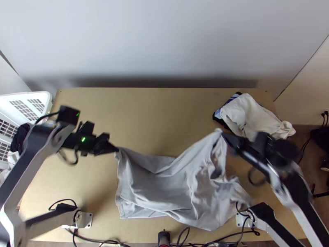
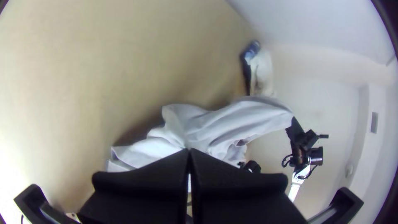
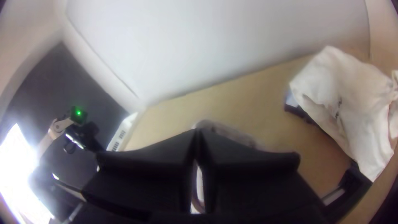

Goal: Fold the t-shirt

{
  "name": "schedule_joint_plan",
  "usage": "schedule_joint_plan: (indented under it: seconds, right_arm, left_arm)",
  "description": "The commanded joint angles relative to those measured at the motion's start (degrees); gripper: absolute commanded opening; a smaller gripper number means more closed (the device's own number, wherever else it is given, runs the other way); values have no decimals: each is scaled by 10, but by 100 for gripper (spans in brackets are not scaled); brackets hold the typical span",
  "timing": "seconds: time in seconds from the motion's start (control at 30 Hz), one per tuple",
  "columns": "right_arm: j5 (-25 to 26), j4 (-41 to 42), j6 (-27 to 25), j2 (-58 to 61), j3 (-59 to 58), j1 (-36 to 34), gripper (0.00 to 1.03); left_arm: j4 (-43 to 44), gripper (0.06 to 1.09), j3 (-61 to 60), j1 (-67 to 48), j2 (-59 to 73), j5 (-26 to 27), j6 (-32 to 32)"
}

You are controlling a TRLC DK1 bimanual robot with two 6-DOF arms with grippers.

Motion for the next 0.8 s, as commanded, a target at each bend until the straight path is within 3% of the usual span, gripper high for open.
schedule_joint_plan:
  seconds: [0.0, 0.1, 0.23, 0.53, 0.77]
  right_arm:
    - [-46, 127, 9, 304, 13, -134, 3]
    - [-46, 131, 16, 401, 89, -178, 3]
    - [-46, 140, 29, 441, 176, -188, 3]
    - [-45, 138, 82, 433, 337, -182, 3]
    - [-50, 163, 90, 369, 331, -194, 3]
  left_arm:
    - [111, 9, 43, 81, 234, 22, 15]
    - [137, 9, 124, 97, 300, 18, -13]
    - [137, 9, 243, 101, 336, 17, -46]
    - [127, 9, 516, 116, 375, 20, -119]
    - [94, 9, 558, 138, 365, 55, -145]
